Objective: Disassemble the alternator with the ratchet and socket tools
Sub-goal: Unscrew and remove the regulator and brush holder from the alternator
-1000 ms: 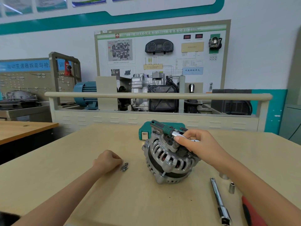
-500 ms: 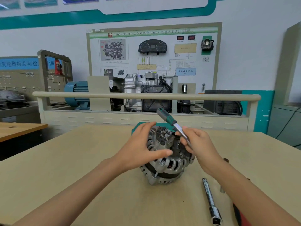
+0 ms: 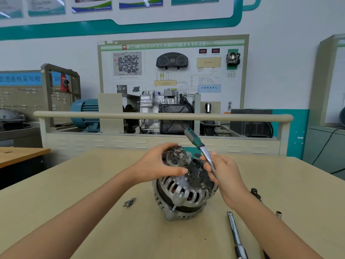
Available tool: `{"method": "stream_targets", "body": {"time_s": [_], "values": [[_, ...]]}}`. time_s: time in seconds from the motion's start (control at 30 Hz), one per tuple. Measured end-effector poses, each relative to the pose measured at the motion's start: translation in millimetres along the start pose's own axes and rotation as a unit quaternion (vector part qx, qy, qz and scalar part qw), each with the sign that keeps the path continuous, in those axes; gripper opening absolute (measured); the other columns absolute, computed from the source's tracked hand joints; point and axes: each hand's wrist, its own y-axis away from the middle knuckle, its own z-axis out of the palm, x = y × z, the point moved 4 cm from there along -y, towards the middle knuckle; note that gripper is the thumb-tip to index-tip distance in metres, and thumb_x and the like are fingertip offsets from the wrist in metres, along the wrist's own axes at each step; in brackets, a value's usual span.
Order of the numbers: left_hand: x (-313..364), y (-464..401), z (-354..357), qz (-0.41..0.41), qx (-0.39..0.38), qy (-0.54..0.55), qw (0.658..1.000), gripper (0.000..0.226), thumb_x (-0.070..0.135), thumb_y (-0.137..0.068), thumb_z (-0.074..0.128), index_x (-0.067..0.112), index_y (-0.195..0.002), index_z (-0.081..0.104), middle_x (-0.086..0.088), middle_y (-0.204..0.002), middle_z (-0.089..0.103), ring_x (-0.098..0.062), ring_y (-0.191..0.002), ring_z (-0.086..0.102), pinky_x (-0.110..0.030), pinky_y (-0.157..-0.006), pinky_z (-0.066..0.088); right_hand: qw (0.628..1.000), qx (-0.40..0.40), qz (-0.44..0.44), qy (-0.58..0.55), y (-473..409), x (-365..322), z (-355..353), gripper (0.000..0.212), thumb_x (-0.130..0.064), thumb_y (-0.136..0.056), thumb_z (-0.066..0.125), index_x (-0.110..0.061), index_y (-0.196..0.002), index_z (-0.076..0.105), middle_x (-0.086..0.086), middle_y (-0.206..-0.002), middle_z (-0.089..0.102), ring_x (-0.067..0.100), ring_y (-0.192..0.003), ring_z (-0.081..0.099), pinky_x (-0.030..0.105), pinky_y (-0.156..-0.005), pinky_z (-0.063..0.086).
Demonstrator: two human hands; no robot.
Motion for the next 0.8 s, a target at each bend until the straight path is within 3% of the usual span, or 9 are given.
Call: {"method": "stream_targets", "body": {"time_s": [0.1, 0.27, 0.37, 0.53, 0.8], "values": [[-9.6, 3.8, -19.2, -0.025, 0.076, 0.066, 0.995, 0.085, 0.05, -0.057, 0.077, 0.035, -0.132, 0.041, 0.026, -0.109, 0.049, 0.027, -0.085, 0.049, 0.002, -0.064, 0.038, 1.0, -0.006, -0.002, -0.003, 0.6, -0.4, -0.6, 0.041, -0.021, -0.102, 0.035, 0.012, -0.102, 0.058, 0.0, -0.053, 0.041, 0.003, -0.035, 0.025, 0.015, -0.036, 0.02], [-62.3, 35.6, -58.5, -0.125, 0.142, 0.04, 0.981, 0.099, 0.056, -0.054, 0.073, 0.03, -0.14, 0.032, 0.007, -0.132, 0.045, -0.004, -0.108, 0.044, -0.021, -0.094, 0.03, 1.0, -0.004, -0.012, -0.005, 0.9, 1.6, -1.3, 0.038, -0.021, -0.101, 0.036, 0.008, -0.097, 0.06, 0.001, -0.054, 0.041, 0.003, -0.034, 0.026, 0.014, -0.035, 0.022], [-100.5, 74.1, -66.1, -0.197, 0.13, 0.009, 0.972, 0.114, 0.061, -0.049, 0.082, 0.025, -0.143, 0.029, 0.002, -0.139, 0.04, -0.007, -0.115, 0.037, -0.025, -0.098, 0.028, 1.0, 0.0, -0.016, -0.011, 0.6, 2.0, -1.5, 0.036, -0.021, -0.101, 0.036, 0.002, -0.09, 0.061, 0.003, -0.056, 0.04, 0.003, -0.034, 0.026, 0.014, -0.035, 0.022], [-135.3, 114.0, -56.0, -0.253, 0.072, -0.058, 0.963, 0.126, 0.07, -0.036, 0.064, 0.018, -0.144, 0.026, -0.003, -0.144, 0.035, -0.016, -0.133, 0.03, -0.03, -0.111, 0.024, 1.0, 0.002, -0.018, -0.026, 0.6, 1.5, -2.0, 0.036, -0.021, -0.102, 0.035, -0.003, -0.084, 0.061, 0.003, -0.056, 0.039, 0.003, -0.033, 0.024, 0.014, -0.035, 0.021], [-138.0, 104.1, -42.2, -0.28, -0.04, -0.208, 0.936, 0.129, 0.082, -0.033, 0.044, 0.025, -0.146, 0.02, 0.001, -0.148, 0.029, -0.014, -0.14, 0.017, -0.038, -0.116, 0.001, 0.999, 0.003, -0.022, -0.036, -0.8, 2.4, -2.5, 0.038, -0.02, -0.102, 0.034, -0.006, -0.08, 0.061, 0.003, -0.054, 0.039, 0.004, -0.032, 0.024, 0.014, -0.034, 0.02]]}}
